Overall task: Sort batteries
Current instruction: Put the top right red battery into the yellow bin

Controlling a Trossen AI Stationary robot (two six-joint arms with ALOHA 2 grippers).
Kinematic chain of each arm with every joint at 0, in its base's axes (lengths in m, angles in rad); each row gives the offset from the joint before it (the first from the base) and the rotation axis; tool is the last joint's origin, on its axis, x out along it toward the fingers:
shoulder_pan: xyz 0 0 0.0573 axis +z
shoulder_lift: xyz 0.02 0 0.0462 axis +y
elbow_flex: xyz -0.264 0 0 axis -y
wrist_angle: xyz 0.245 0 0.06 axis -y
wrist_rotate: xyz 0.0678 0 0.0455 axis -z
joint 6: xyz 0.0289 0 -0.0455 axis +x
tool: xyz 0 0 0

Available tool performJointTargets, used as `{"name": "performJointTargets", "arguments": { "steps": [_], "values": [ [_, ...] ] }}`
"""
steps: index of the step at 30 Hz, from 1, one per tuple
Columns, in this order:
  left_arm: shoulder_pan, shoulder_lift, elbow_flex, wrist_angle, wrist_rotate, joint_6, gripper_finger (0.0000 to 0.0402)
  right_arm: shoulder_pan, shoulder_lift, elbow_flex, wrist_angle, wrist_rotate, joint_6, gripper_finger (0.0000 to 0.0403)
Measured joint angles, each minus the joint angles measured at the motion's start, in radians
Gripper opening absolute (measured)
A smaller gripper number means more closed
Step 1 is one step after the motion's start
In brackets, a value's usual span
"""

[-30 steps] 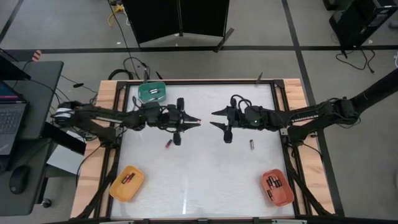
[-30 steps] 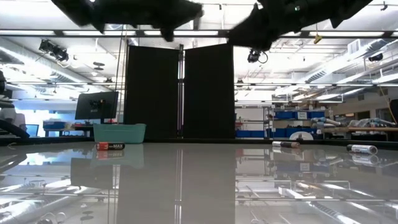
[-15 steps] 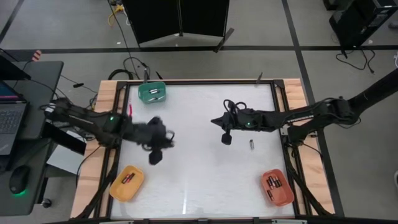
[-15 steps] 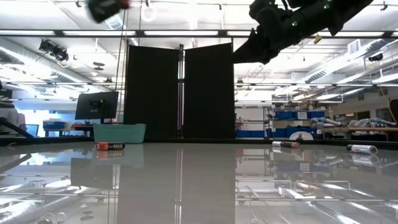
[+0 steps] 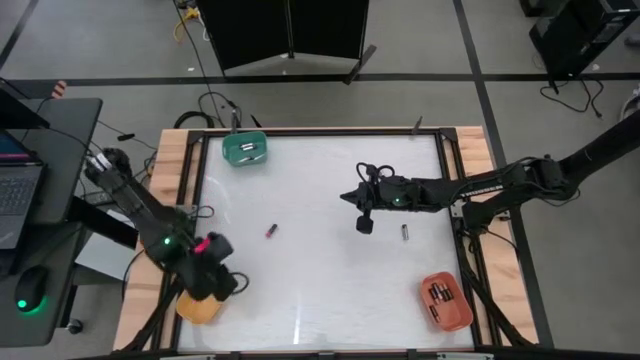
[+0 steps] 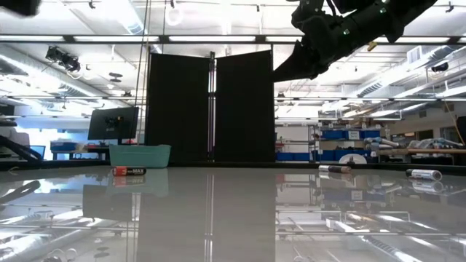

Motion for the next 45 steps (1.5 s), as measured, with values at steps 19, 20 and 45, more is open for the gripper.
{"name": "performJointTargets", "arguments": {
  "steps": [19,20,45],
  "values": [
    [-0.177,0.077,-0.289,0.290,0.060,-0.370,0.0052,0.002,0.000,0.000,0.000,0.000,0.028,0.0027],
    [-0.177,0.087,-0.289,0.290,0.060,-0.372,0.0052,0.002,0.000,0.000,0.000,0.000,0.028,0.0027],
    [-0.168,0.123,-0.153,0.100,0.016,-0.344,0.0095,0.002,0.000,0.000,-0.001,-0.001,0.060,0.0067]
  ]
}}
